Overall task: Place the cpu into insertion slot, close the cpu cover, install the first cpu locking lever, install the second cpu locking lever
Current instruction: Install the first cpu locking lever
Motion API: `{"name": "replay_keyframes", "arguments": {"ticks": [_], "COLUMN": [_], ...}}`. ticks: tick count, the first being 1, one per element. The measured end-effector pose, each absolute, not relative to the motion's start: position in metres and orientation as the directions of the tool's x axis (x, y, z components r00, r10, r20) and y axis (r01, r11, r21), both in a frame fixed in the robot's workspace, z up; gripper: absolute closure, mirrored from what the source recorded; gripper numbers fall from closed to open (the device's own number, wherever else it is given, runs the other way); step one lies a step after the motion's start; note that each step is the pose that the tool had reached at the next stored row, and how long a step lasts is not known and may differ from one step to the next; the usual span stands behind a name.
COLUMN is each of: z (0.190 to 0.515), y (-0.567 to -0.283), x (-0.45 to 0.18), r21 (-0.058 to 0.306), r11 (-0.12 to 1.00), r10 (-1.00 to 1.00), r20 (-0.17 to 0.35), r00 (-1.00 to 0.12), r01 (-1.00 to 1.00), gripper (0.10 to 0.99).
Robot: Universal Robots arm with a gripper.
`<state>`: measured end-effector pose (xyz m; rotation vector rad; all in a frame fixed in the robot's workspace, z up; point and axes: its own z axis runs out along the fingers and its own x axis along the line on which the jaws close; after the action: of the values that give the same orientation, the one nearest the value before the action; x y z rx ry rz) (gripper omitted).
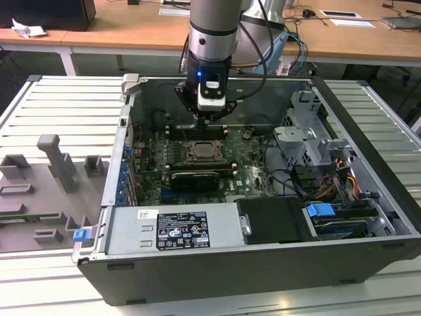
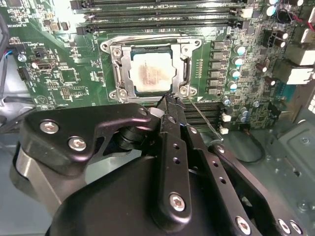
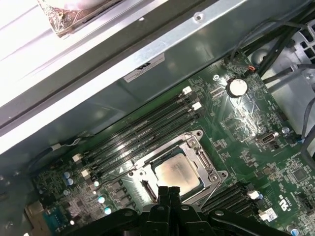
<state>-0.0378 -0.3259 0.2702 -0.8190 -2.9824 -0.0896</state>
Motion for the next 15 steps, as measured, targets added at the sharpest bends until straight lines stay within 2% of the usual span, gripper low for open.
{"name": "replay_keyframes", "arguments": {"ticks": [15], "z": [0.2702], "y": [-0.3259], "x": [-0.0378], "r21": [0.043], "r11": [0.93], "r10": [0.363], "r20": [0.061], "r00": [-0.93], "r01": [0.365], "gripper": [0.98]}}
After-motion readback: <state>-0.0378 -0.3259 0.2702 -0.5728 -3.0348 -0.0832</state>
